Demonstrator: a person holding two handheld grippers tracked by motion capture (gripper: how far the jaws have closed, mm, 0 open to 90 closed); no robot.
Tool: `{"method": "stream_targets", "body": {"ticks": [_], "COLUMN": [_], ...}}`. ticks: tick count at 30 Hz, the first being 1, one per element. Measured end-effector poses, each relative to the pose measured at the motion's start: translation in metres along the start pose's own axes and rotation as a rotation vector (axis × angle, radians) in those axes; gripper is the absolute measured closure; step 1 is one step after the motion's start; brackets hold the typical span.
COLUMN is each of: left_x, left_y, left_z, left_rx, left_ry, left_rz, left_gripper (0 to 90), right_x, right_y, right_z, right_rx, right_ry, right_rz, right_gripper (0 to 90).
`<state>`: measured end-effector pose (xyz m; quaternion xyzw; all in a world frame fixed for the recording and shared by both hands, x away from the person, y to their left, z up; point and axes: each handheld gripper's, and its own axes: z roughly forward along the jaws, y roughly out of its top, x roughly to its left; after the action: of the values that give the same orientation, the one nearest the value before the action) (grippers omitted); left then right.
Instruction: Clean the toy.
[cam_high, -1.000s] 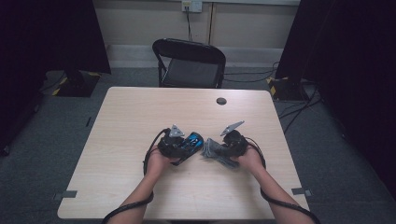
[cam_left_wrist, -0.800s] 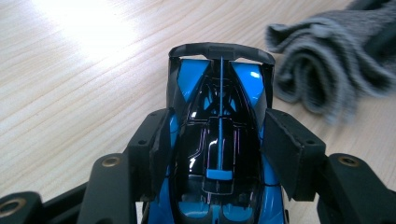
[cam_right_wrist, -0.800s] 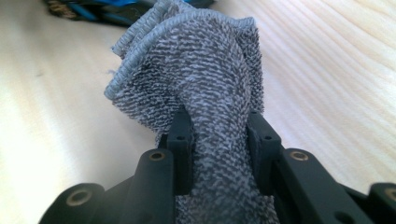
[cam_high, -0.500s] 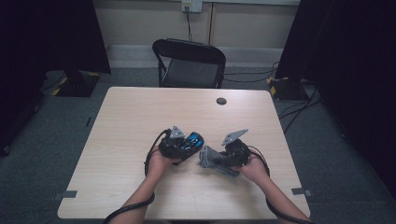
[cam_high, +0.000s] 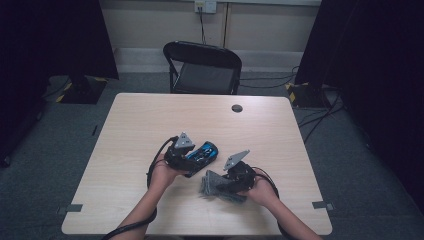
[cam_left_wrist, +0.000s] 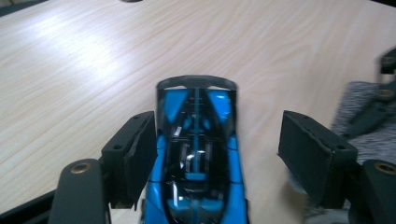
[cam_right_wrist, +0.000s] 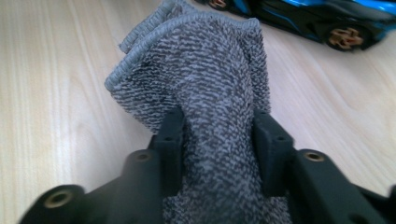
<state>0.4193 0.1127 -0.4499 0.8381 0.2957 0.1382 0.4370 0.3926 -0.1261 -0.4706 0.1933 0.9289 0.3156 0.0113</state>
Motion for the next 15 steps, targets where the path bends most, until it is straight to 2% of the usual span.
{"method": "stream_targets", "body": {"ticks": [2,5,6,10,15], "left_x": [-0.005,-0.013,-0.015,-0.026,-0.043], "left_y": [-0.001,-0.002,-0.001,0.001,0.003], "left_z": [-0.005,-0.009,-0.010,-0.008,0.000], "left_rx": [-0.004,-0.014,-0.014,-0.018,-0.009], "left_ry": [-0.017,-0.044,-0.053,-0.100,-0.174], "left_rz": [0.006,0.035,0.045,0.077,0.118], "left_gripper": [28.4,28.4,28.4,28.6,30.1], "right_x": [0.002,0.002,0.001,-0.005,-0.010], "right_y": [0.002,0.005,0.005,0.002,-0.013], "right_z": [0.000,-0.005,-0.008,-0.021,-0.028], "right_rx": [-0.004,-0.031,-0.040,-0.069,-0.051], "right_ry": [-0.003,-0.006,0.002,-0.019,-0.030], "right_rz": [-0.004,-0.005,0.001,0.021,0.033], "right_gripper": [48.7,40.2,39.5,38.1,38.1]}}
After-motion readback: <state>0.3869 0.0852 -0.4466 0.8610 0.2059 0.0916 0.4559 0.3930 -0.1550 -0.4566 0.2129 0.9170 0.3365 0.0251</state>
